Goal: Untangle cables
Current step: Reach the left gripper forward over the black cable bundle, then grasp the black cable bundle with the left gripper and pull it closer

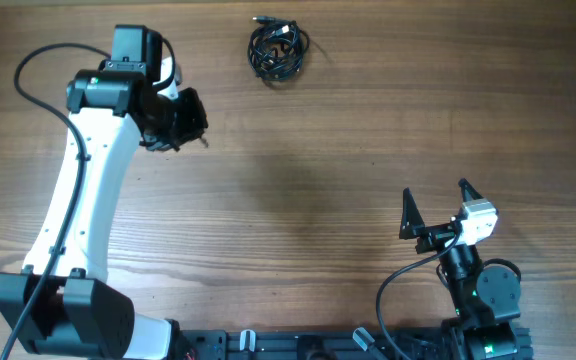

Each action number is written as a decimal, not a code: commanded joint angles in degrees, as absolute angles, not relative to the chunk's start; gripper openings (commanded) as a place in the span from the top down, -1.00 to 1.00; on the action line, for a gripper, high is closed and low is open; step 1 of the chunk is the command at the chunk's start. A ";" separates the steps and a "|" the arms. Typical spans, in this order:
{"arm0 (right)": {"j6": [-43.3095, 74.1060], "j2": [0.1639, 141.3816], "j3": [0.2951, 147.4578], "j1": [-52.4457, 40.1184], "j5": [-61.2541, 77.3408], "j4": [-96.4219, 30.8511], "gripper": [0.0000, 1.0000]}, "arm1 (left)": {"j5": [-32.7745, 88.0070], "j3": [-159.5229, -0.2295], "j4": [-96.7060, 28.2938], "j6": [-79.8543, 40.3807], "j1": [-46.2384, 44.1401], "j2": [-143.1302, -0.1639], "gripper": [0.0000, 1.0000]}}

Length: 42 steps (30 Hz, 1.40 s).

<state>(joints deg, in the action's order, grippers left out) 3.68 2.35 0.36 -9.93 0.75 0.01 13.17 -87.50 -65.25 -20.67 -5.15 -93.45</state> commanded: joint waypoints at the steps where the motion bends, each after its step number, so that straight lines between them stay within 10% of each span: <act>1: 4.54 2.55 0.30 -9.74 -0.38 0.36 -1.00 | 12.99 -88.14 -62.87 -21.71 -7.22 -93.56 0.31; 9: 4.51 2.55 0.30 -9.74 -0.38 0.36 -0.99 | 12.97 -88.12 -61.06 -21.69 -10.90 -93.56 -0.22; 14: 4.51 2.55 0.30 -9.74 -0.38 0.36 -0.99 | 10.98 -88.09 -60.80 -21.76 -11.90 -93.93 -0.97; 35: 4.54 2.55 0.30 -9.74 -0.38 0.36 -1.00 | -8.03 -89.25 -10.90 0.25 -26.06 -120.16 -0.94; 38: 4.51 2.55 0.30 -9.74 -0.40 0.36 -0.99 | -8.23 -89.25 -6.57 0.23 -24.88 -123.52 -0.76; 42: 4.54 2.55 0.30 -9.74 -0.38 0.36 -0.99 | -7.97 -89.25 -7.88 -0.67 -24.10 -125.32 0.78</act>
<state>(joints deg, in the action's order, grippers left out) 3.68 2.68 0.36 -9.93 0.56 0.03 -7.11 -88.79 -6.85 -0.49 -24.62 -123.98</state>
